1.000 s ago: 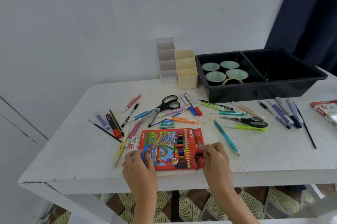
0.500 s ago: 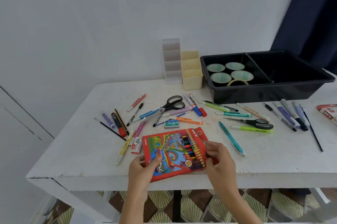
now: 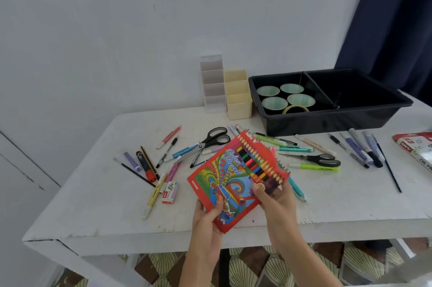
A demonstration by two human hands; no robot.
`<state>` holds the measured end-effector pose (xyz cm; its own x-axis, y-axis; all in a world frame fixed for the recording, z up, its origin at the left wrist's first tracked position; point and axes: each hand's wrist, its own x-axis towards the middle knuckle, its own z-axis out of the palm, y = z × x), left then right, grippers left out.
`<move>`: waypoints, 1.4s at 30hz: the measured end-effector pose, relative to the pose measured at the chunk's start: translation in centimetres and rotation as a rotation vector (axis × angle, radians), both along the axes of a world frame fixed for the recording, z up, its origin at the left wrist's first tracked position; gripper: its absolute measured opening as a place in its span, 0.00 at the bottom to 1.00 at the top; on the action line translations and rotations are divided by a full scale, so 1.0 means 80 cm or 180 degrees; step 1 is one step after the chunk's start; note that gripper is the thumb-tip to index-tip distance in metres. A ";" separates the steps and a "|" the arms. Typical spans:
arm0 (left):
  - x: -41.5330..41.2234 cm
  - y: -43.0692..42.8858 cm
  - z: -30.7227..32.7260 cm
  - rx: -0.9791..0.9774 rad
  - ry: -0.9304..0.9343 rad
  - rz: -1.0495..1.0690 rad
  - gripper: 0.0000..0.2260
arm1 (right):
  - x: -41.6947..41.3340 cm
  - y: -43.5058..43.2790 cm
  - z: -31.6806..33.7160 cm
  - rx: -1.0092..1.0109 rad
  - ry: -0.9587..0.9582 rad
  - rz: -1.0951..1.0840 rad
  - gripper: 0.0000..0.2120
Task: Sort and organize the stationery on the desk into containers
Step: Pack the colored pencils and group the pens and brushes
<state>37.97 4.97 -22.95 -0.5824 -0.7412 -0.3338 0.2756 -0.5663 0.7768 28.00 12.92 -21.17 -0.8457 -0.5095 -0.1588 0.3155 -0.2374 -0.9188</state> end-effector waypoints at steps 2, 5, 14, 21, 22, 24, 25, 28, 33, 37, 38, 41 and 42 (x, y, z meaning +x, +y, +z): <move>-0.004 0.005 0.003 -0.0188 -0.0013 -0.0057 0.22 | -0.014 -0.002 0.014 -0.0112 0.0256 -0.0013 0.19; -0.006 0.000 0.005 -0.0670 -0.0292 0.0024 0.22 | -0.041 0.003 0.039 -0.0284 0.0785 0.0277 0.21; -0.025 -0.017 0.007 -0.1692 -0.0574 0.0004 0.09 | -0.066 0.012 0.013 -0.0049 0.1175 0.0892 0.21; -0.031 -0.014 0.000 -0.1862 -0.0812 -0.0200 0.06 | -0.052 0.023 -0.033 0.0433 0.1079 0.0783 0.15; -0.031 -0.011 0.002 -0.1839 -0.0784 -0.0224 0.06 | -0.054 0.026 -0.030 0.0419 0.1053 0.0736 0.15; -0.034 -0.007 0.007 -0.1760 -0.0689 -0.0329 0.07 | -0.060 0.034 -0.018 0.0346 0.1027 0.0677 0.14; -0.037 -0.004 0.012 -0.1719 -0.0636 -0.0412 0.07 | -0.064 0.039 -0.012 0.0287 0.1021 0.0670 0.14; -0.052 0.009 0.027 -0.1620 -0.0417 -0.0629 0.10 | -0.077 0.060 0.004 0.0139 0.0962 0.0570 0.14; -0.100 0.044 0.042 -0.1648 -0.0227 -0.0741 0.12 | -0.105 0.099 0.015 0.0043 0.0944 0.0052 0.15; -0.158 0.092 0.046 -0.1613 -0.0169 -0.0896 0.10 | -0.140 0.144 0.019 0.0121 0.1089 -0.0536 0.20; -0.174 0.106 0.046 -0.1603 -0.0162 -0.0956 0.10 | -0.151 0.157 0.018 0.0127 0.1115 -0.0694 0.20; -0.226 0.150 0.041 -0.1539 -0.0199 -0.1116 0.10 | -0.188 0.200 0.013 0.0386 0.1202 -0.1220 0.17; -0.242 0.163 0.040 -0.1496 -0.0229 -0.1152 0.10 | -0.201 0.213 0.011 0.0491 0.1208 -0.1358 0.16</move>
